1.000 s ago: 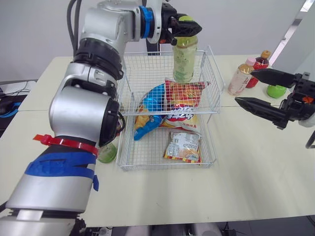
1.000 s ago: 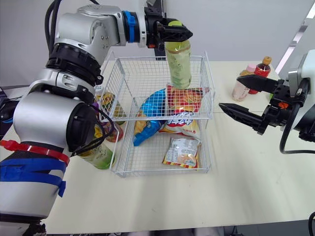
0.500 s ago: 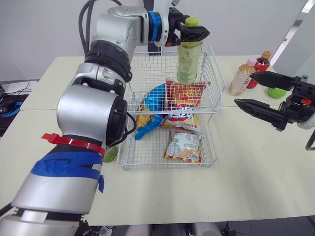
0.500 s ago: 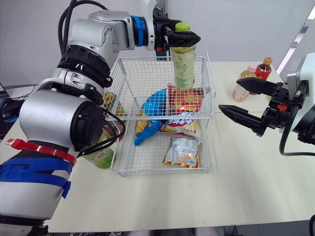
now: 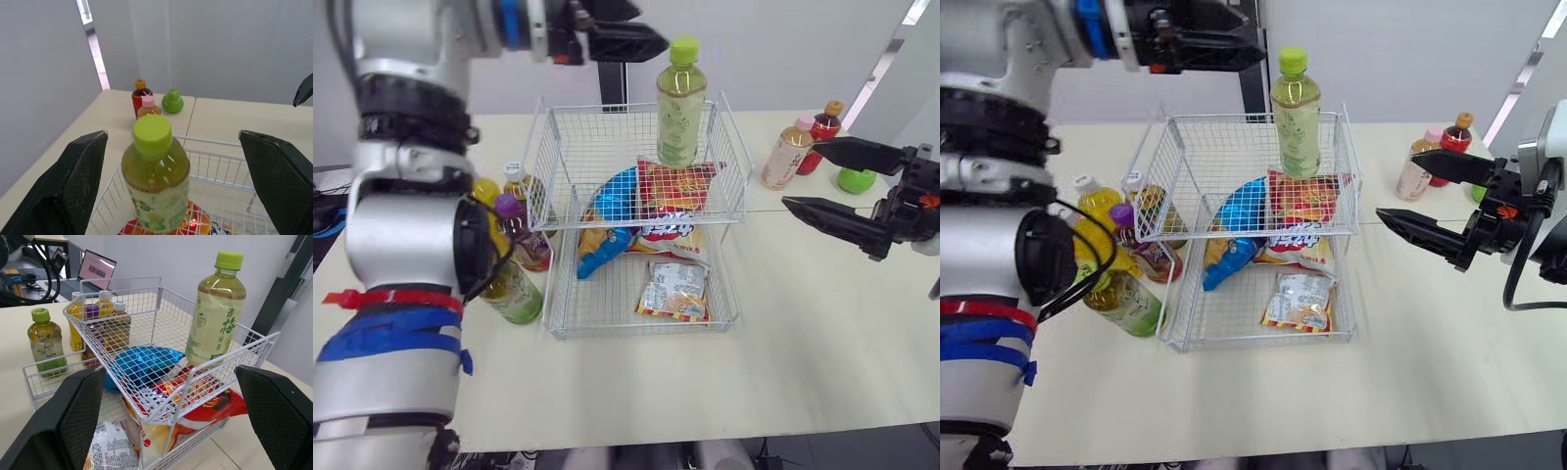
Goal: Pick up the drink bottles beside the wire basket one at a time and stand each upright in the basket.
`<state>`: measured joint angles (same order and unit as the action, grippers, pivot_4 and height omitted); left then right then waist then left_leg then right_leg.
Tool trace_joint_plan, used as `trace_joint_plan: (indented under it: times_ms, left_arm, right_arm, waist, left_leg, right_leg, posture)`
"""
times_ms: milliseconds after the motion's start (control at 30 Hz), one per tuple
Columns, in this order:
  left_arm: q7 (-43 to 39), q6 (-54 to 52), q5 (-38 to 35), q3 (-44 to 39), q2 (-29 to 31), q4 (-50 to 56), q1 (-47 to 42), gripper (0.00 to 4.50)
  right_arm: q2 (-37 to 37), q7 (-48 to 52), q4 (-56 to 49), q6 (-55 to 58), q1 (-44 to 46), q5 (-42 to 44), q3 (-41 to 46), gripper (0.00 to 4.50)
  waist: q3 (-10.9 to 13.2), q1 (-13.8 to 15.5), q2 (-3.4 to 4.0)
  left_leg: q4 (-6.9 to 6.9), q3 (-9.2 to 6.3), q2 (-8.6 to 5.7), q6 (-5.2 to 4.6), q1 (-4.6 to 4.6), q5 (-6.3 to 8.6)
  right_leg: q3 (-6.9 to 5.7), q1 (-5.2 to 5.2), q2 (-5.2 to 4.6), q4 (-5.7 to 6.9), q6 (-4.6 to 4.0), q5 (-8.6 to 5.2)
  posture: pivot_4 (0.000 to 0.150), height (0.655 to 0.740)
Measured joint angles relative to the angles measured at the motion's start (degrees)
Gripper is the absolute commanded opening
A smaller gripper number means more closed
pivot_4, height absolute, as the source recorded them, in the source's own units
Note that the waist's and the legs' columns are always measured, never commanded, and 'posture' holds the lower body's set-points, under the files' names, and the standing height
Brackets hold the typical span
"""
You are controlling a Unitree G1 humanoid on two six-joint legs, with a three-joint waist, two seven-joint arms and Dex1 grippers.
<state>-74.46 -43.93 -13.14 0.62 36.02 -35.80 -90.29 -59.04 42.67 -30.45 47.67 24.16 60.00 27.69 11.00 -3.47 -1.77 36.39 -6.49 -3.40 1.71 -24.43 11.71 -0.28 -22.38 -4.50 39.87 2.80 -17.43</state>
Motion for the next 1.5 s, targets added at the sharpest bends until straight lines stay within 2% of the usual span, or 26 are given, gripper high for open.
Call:
trace_joint_plan:
  times_ms: [233, 400, 500, 600, 833, 1000, 1267, 1500]
  left_arm:
    - [7.4, -15.5, -5.9, -8.1, 10.1, 20.1, 9.1, 4.47]
    - [12.0, -19.6, -8.3, -15.5, 19.6, 34.7, 25.9, 4.47]
    - [13.7, -19.5, -9.5, -21.0, 22.7, 38.9, 33.6, 4.47]
    - [15.2, -17.8, -9.6, -29.7, 25.2, 41.2, 45.4, 4.47]
    - [15.2, -11.3, -9.5, -45.2, 24.1, 42.2, 68.6, 4.47]
    - [16.4, -6.2, -9.5, -51.6, 19.2, 42.6, 80.2, 4.47]
    - [21.2, -2.9, -11.9, -54.6, 13.8, 47.4, 88.1, 4.47]
    - [23.2, -1.8, -14.3, -55.3, 13.1, 49.8, 93.1, 4.47]
  right_arm:
    - [-1.1, 3.7, 2.9, -1.1, 3.2, -0.9, -4.5, 4.50]
    - [-0.7, 7.1, 6.6, -2.5, 7.6, -3.0, -9.0, 4.50]
    - [0.0, 8.4, 8.8, -2.9, 10.6, -3.7, -11.5, 4.50]
    - [1.3, 10.4, 11.6, -3.5, 13.7, -5.3, -14.5, 4.50]
    - [3.3, 16.0, 14.1, -4.7, 17.6, -7.6, -19.0, 4.50]
    - [6.0, 18.8, 14.6, -5.1, 19.3, -8.9, -21.8, 4.50]
    - [8.2, 22.4, 15.4, -6.7, 21.3, -11.6, -24.5, 4.50]
    - [9.8, 23.8, 15.4, -7.0, 21.7, -11.7, -24.7, 4.50]
  waist:
    - [0.0, 0.1, 0.02]
    - [0.0, 0.1, 0.04]
    - [0.0, 0.3, 0.04]
    - [0.0, 0.3, 0.05]
    - [0.0, 0.8, 0.05]
    - [0.0, 1.2, 0.05]
    - [-0.1, 1.9, 0.00]
    - [-0.1, 1.8, 0.01]
  left_leg:
    - [0.20, -0.10, 0.04, -0.01, 0.05, 0.01]
    - [0.11, 0.11, 0.13, -0.01, 0.41, 0.01]
    - [0.12, 0.25, 0.13, -0.01, 0.49, 0.01]
    - [0.01, 0.41, 0.17, -0.02, 0.60, 0.02]
    - [-0.05, 0.47, 0.22, -0.02, 0.59, 0.03]
    - [-0.13, 0.47, 0.24, -0.02, 0.62, 0.04]
    - [-0.20, 0.44, 0.18, 0.00, 0.61, 0.04]
    - [-0.31, 0.44, 0.18, 0.00, 0.62, 0.04]
  right_leg:
    - [0.06, 0.05, 0.05, 0.07, 0.00, 0.00]
    - [0.49, 0.13, 0.14, 0.16, -0.01, 0.01]
    - [0.65, 0.14, 0.14, 0.14, 0.02, 0.03]
    - [0.82, 0.12, 0.14, 0.12, 0.01, 0.05]
    - [0.92, 0.08, 0.12, 0.03, -0.06, 0.11]
    - [1.07, 0.07, -0.13, 0.01, -0.11, 0.15]
    - [1.02, 0.08, -0.25, -0.12, -0.10, 0.19]
    - [1.02, 0.07, -0.27, -0.18, -0.10, 0.19]
  posture:
    - [0.150, 0.7400]
    - [0.150, 0.7400]
    - [0.150, 0.7400]
    - [0.150, 0.7400]
    - [0.150, 0.7400]
    - [0.150, 0.7400]
    - [0.150, 0.7400]
    - [0.150, 0.7400]
